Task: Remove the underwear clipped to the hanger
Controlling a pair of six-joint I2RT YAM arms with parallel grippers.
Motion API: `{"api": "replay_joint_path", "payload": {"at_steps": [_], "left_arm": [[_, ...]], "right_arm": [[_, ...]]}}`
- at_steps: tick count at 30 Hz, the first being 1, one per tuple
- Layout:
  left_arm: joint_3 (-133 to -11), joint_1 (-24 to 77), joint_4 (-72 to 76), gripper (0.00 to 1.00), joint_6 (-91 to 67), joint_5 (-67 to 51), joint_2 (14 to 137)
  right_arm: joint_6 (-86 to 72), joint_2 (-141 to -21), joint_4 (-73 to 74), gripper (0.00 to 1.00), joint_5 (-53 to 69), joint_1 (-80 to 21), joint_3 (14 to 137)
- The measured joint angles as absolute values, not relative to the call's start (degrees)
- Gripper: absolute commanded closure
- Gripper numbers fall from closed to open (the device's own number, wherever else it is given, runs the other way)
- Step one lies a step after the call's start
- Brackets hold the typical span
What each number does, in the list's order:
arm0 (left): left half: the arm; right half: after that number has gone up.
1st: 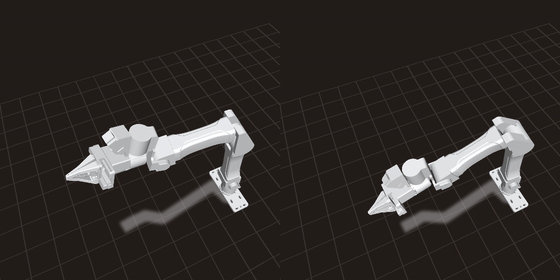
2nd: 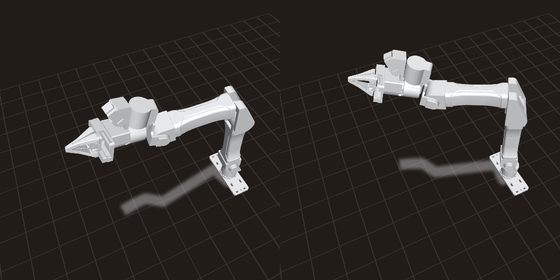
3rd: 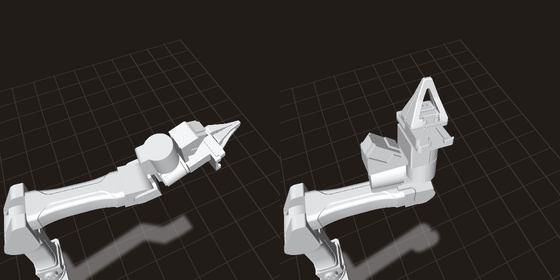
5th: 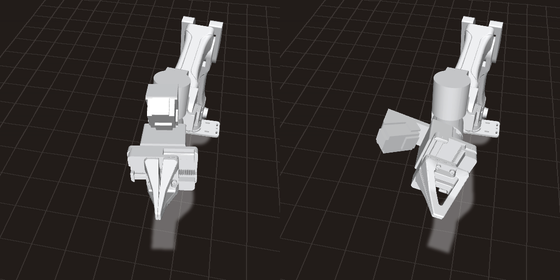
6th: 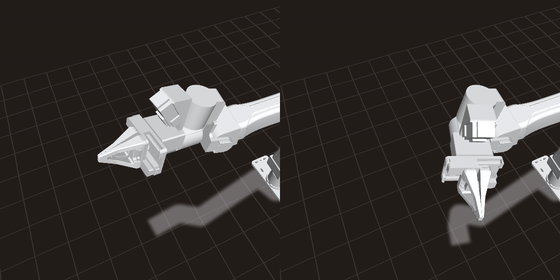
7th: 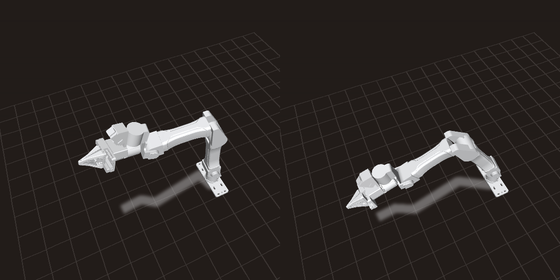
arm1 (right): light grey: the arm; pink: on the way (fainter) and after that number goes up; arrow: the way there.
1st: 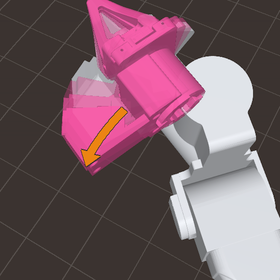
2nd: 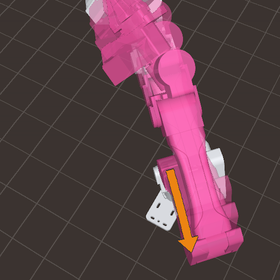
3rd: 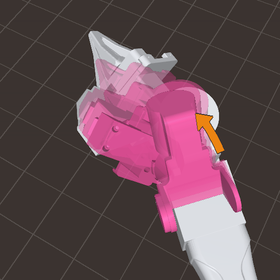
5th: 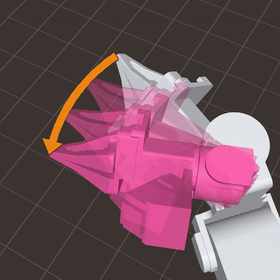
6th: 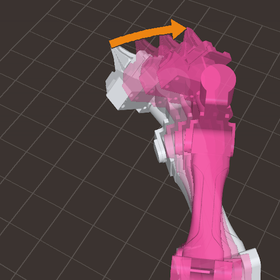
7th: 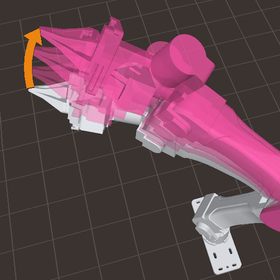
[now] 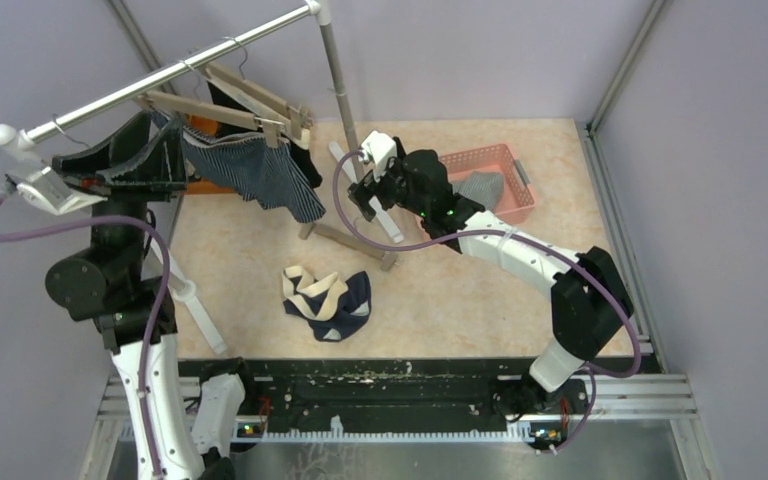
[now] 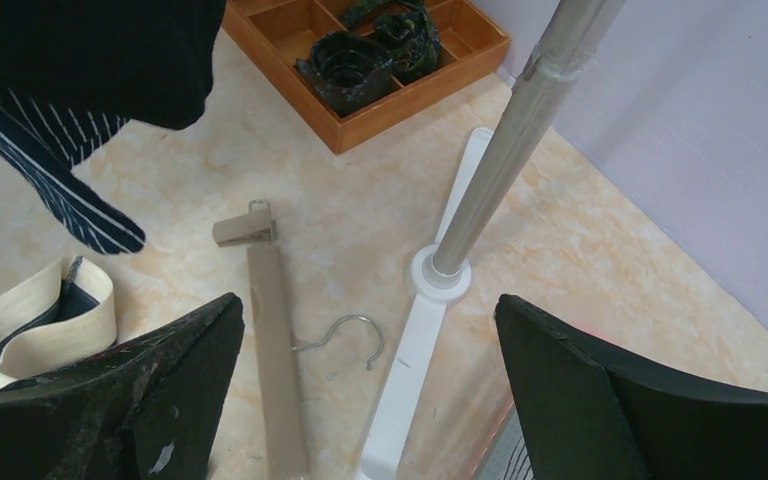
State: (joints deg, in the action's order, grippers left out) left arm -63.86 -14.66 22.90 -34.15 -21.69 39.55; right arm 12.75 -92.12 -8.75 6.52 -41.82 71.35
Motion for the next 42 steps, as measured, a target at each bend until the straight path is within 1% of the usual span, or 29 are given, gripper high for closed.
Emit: {"api": "replay_joint_path", "payload": {"at_steps": [4, 11, 20, 22, 25, 27, 31, 34, 42], "left_arm": [[-63.5, -14.7, 26.4, 0.34, -37.6, -21.8, 45.1], [-63.7, -14.6, 32.7, 0.34, -43.7, -25.4, 54.6], [-64.2, -13.8, 35.6, 0.34, -45.1, -26.2, 55.4], [-64.4, -13.0, 35.4, 0.33, -45.0, -26.2, 55.8], [-65.7, -10.3, 33.0, 0.32, -43.5, -25.5, 57.1], [-67.3, -6.7, 29.3, 0.32, -41.2, -23.7, 58.5], [-70.6, 0.8, 21.7, 0.32, -35.6, -19.7, 62.1], [-71.2, 3.8, 18.2, 0.32, -33.0, -16.8, 63.7], [-73.2, 11.4, 9.7, 0.3, -25.1, -3.8, 63.9]], "right_arm": [[12.8, -92.1, -8.5, 0.04, 6.6, -41.8, 71.4], [12.8, -92.1, -8.5, 0.04, 6.5, -41.8, 71.4], [12.8, -92.1, -8.5, 0.04, 6.5, -41.8, 71.4], [12.8, -92.2, -8.5, 0.04, 6.6, -41.8, 71.4], [12.8, -92.6, -8.5, 0.04, 6.6, -41.8, 71.4], [13.0, -92.9, -7.7, 0.04, 6.5, -41.8, 71.9], [14.2, -94.1, -5.4, 0.03, 6.0, -41.8, 75.7], [15.3, -94.3, -4.8, 0.03, 5.6, -41.8, 78.3], [15.4, -94.4, -4.0, 0.02, 5.7, -41.8, 79.9]]}}
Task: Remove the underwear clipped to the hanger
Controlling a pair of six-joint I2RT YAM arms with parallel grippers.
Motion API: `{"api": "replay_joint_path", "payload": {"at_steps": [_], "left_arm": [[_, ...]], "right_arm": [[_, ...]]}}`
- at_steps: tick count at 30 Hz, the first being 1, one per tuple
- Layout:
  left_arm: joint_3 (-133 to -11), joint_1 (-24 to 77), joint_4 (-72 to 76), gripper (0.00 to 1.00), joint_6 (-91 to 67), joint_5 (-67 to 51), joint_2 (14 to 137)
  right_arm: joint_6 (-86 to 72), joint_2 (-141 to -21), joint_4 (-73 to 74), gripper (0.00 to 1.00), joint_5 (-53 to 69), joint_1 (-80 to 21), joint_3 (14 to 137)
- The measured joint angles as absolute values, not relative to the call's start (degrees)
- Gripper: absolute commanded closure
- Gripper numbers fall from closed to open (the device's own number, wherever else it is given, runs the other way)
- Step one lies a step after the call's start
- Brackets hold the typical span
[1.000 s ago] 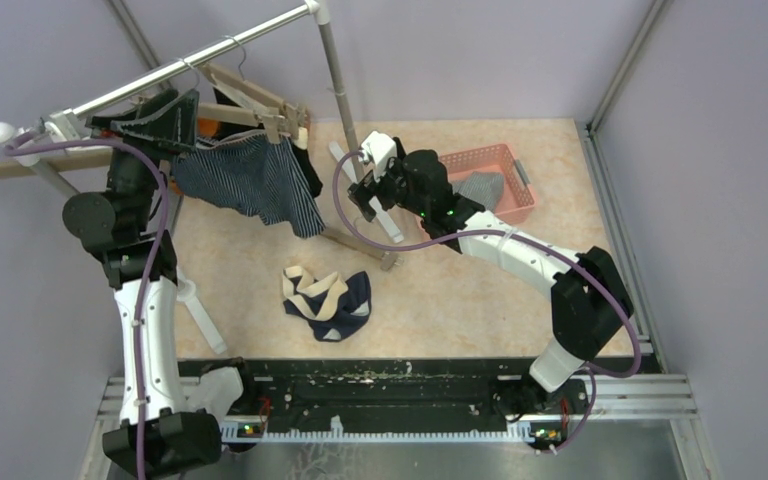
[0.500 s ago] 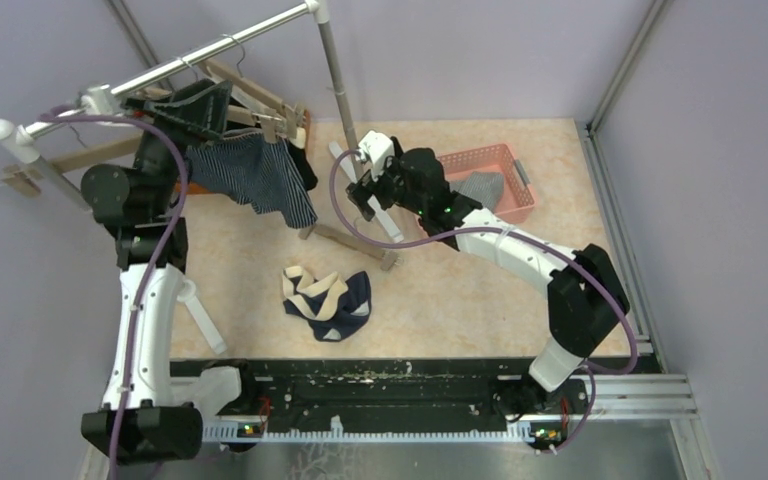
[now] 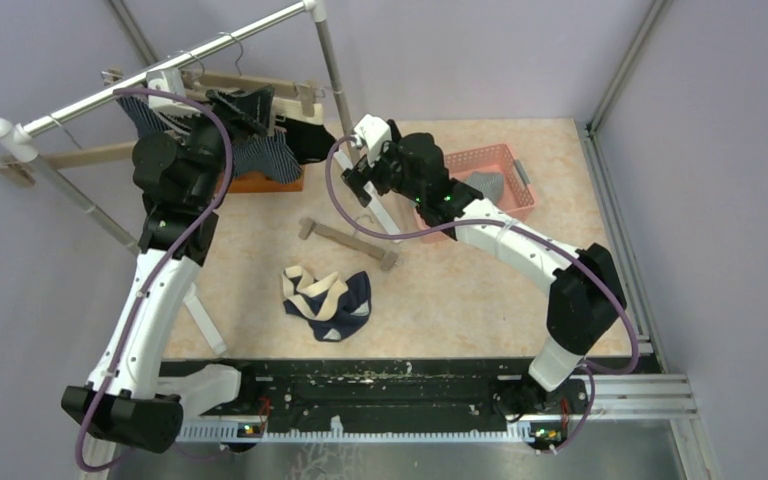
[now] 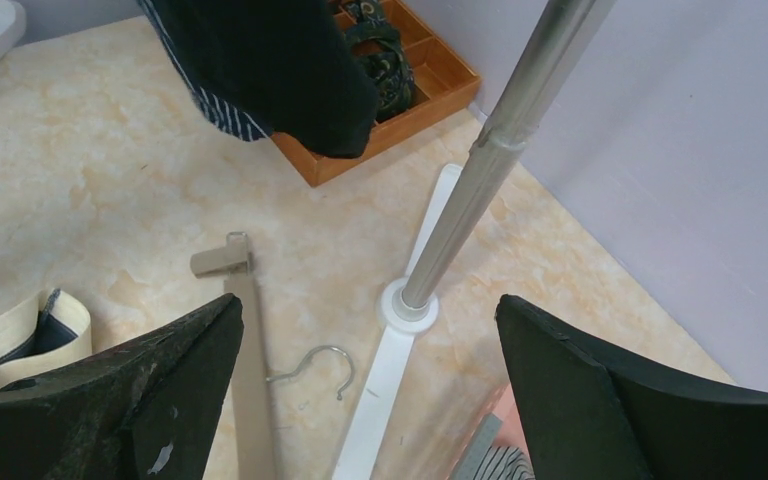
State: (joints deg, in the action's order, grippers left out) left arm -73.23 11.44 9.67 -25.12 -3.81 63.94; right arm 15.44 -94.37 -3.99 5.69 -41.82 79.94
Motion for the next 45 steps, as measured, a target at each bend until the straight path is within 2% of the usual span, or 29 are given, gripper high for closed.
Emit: {"api": "replay_joint_path", "payload": {"at_steps": [4, 10, 13, 15, 19, 24, 30, 35, 38, 45], "left_arm": [[-74.2, 15.6, 7.6, 0.3, -22.4, 3.9, 63.5], [-74.3, 20.2, 6.5, 0.29, -19.9, 13.7, 63.0], [-74.3, 22.5, 6.1, 0.25, -18.5, 19.0, 62.9], [-74.4, 25.1, 5.7, 0.19, -16.9, 23.1, 62.9], [-75.2, 33.3, 5.3, 0.14, -10.4, 34.1, 63.2], [-75.8, 47.3, 15.9, 0.12, 8.0, 50.3, 65.1], [-72.9, 51.4, 35.2, 0.1, 28.7, 62.8, 64.8], [-75.7, 51.5, 46.2, 0.07, 39.2, 66.6, 65.2], [-80.7, 51.5, 47.4, 0.08, 40.7, 66.5, 66.8], [-100.6, 51.7, 29.7, 0.1, 32.8, 66.2, 69.8]], "right_arm": [[15.9, -95.2, -2.7, 0.01, 5.9, -41.8, 80.8], [18.5, -98.9, 3.6, 0.01, 5.8, -41.7, 88.7], [19.9, -99.1, 6.2, 0.01, 5.4, -41.5, 93.3], [21.3, -99.1, 7.6, 0.01, 4.6, -41.3, 97.0], [24.2, -99.1, 9.8, 0.01, 2.7, -41.2, 103.3], [27.6, -98.2, 11.5, 0.01, -1.4, -40.6, 105.0], [30.5, -94.8, 13.3, 0.01, -5.5, -39.8, 103.1], [29.2, -91.5, 13.5, 0.01, -4.3, -36.6, 103.0], [27.3, -89.0, 13.3, 0.01, -3.3, -33.9, 102.5], [25.1, -83.4, 10.2, 0.01, -3.4, -33.0, 96.1]]}}
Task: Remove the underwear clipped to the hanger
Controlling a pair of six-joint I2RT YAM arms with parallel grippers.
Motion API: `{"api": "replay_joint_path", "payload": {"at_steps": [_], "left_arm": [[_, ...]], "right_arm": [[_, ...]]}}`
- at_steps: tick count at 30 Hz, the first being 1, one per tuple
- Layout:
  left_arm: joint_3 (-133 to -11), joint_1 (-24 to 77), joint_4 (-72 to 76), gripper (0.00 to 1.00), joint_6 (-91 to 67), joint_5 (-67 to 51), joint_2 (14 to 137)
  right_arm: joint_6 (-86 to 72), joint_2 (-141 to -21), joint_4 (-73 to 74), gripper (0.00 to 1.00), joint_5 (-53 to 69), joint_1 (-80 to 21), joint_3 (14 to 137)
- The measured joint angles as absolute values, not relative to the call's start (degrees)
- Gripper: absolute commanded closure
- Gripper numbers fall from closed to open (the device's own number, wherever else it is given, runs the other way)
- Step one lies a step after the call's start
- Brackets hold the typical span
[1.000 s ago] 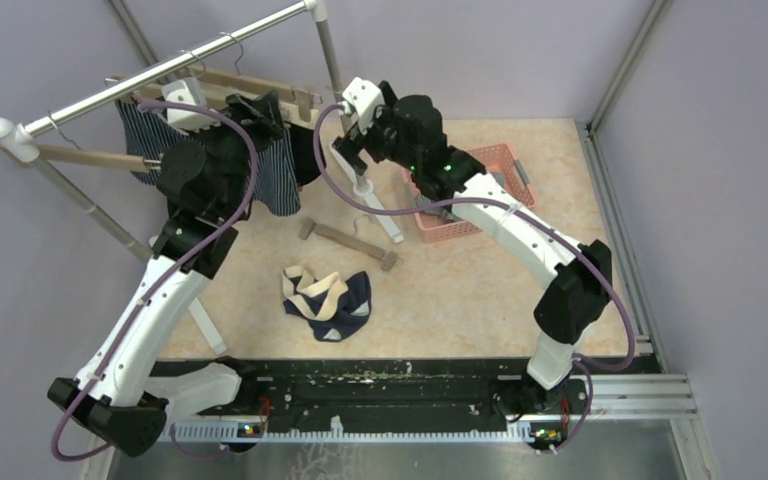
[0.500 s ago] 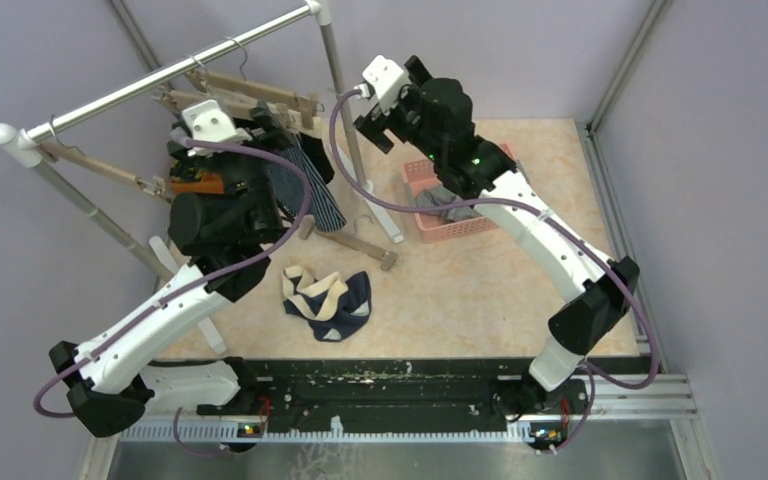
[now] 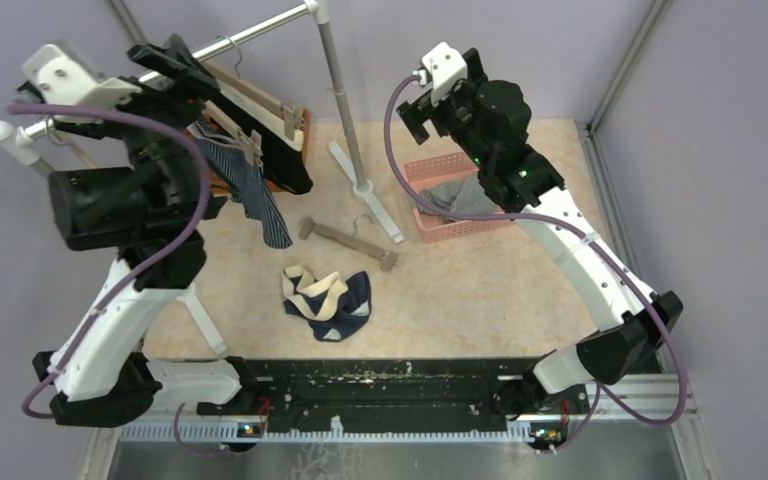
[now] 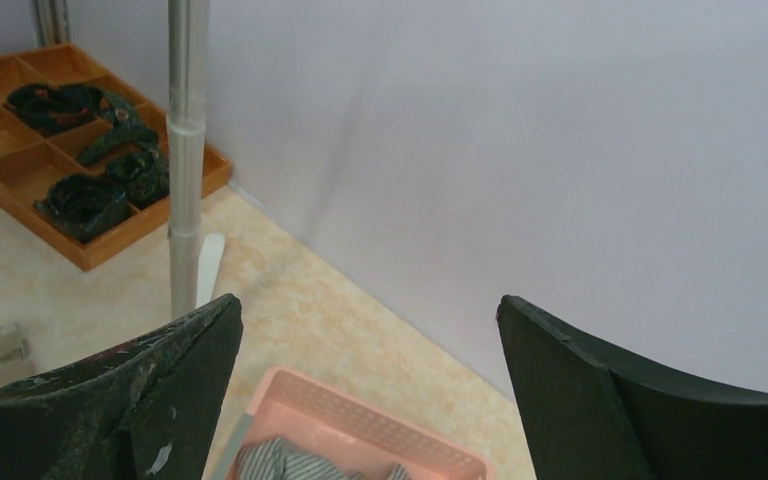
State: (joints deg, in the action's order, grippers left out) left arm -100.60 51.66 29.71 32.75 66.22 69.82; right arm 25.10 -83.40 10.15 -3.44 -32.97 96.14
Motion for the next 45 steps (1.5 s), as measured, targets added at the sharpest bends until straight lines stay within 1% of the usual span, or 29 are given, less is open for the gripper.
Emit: {"api": "replay_joint_path", "payload": {"at_steps": [4, 8, 10, 16, 22, 25, 30, 37, 41, 45], "left_arm": [[-103.3, 51.7, 20.3, 0.1, 25.4, 68.5, 66.9], [-107.5, 52.0, 16.9, 0.08, 25.2, 73.2, 67.4], [-108.4, 52.2, 19.9, 0.08, 29.6, 75.5, 68.7], [-105.2, 52.9, 39.2, 0.07, 50.6, 81.6, 73.7], [-102.5, 53.9, 53.7, 0.09, 65.8, 86.9, 75.2], [-100.6, 54.8, 58.2, 0.1, 69.9, 88.3, 73.4], [-99.3, 56.9, 62.4, 0.07, 73.2, 89.2, 70.4], [-87.4, 60.2, 70.3, 0.06, 75.0, 90.0, 64.2], [-87.5, 61.1, 72.3, 0.06, 78.3, 90.0, 64.7], [-90.5, 63.6, 74.0, 0.05, 82.9, 90.1, 66.8]], "right_arm": [[24.1, -82.2, 8.1, 0.01, -3.9, -33.0, 91.4], [22.9, -81.1, 6.5, 0.01, -4.0, -33.0, 87.0], [22.6, -79.9, 5.7, 0.01, -4.1, -33.0, 84.7], [22.2, -74.6, 3.3, 0.01, -4.9, -33.0, 78.9], [22.3, -71.2, 0.8, 0.01, -6.2, -33.0, 75.6], [22.5, -70.6, 0.5, 0.01, -6.7, -33.0, 74.5], [22.8, -70.6, 0.3, 0.01, -7.1, -33.0, 74.2], [23.0, -70.2, -0.7, 0.01, -7.5, -33.0, 72.7], [23.0, -70.2, -1.4, 0.01, -7.3, -33.0, 72.7], [23.0, -70.9, -2.2, 0.01, -6.8, -33.0, 72.7]]}}
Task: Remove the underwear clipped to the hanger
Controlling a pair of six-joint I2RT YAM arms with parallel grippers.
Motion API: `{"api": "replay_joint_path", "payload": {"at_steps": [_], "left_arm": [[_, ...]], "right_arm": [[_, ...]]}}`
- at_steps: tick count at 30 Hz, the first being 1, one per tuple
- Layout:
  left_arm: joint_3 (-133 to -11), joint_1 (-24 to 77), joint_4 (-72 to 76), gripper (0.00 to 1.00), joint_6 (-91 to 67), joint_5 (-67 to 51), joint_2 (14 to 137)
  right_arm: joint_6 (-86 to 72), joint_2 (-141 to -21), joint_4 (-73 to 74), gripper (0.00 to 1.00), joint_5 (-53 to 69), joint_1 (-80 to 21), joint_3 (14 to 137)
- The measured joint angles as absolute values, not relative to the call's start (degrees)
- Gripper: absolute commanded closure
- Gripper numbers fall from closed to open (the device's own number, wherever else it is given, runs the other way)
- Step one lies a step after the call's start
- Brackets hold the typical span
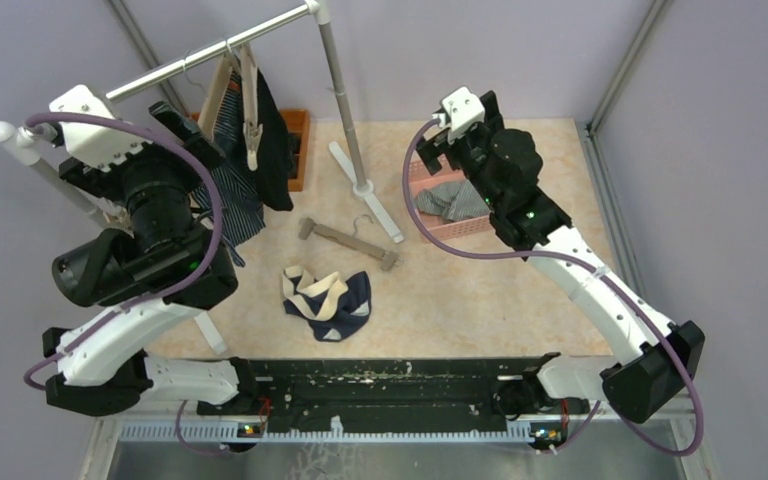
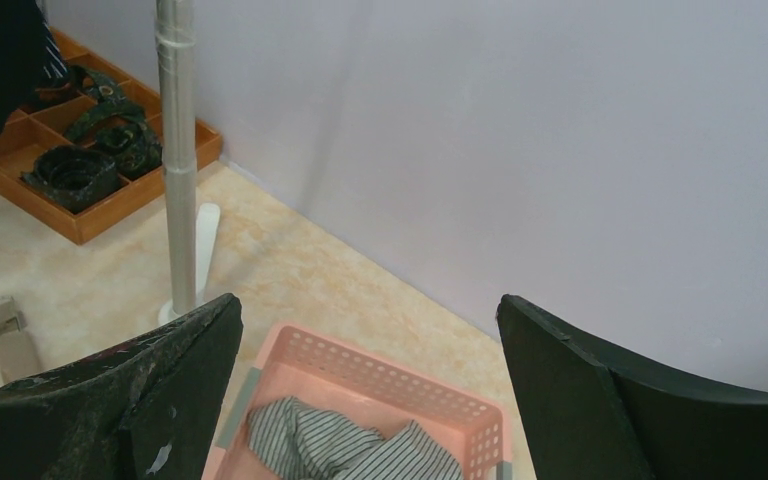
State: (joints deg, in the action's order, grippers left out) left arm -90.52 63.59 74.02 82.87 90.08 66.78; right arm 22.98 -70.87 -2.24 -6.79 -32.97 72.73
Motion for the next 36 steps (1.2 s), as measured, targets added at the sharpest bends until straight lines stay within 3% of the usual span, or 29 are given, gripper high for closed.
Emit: {"api": "replay_joint_path", "payload": {"at_steps": [7, 13, 29, 32, 36], "left_arm": [[-103.3, 79.9, 71.3, 0.04, 86.7, 90.3, 70.1], [-106.4, 82.6, 68.5, 0.01, 87.6, 90.3, 68.1], [-85.2, 82.9, 75.4, 0.04, 88.8, 90.4, 52.8], [-89.2, 82.9, 74.2, 0.03, 88.8, 90.6, 56.8], [-104.5, 82.9, 65.2, 0.01, 88.0, 89.6, 69.0]], "right_arm": [[23.0, -72.1, -2.6, 0.01, -6.3, -33.0, 72.8], [23.4, -72.8, -2.6, 0.01, -6.4, -33.0, 72.8], [23.9, -74.6, -2.3, 0.01, -3.9, -33.0, 74.1], [23.9, -74.9, -2.2, 0.01, -2.9, -33.0, 75.3], [23.7, -75.0, -2.3, 0.01, -1.8, -33.0, 75.9]]}}
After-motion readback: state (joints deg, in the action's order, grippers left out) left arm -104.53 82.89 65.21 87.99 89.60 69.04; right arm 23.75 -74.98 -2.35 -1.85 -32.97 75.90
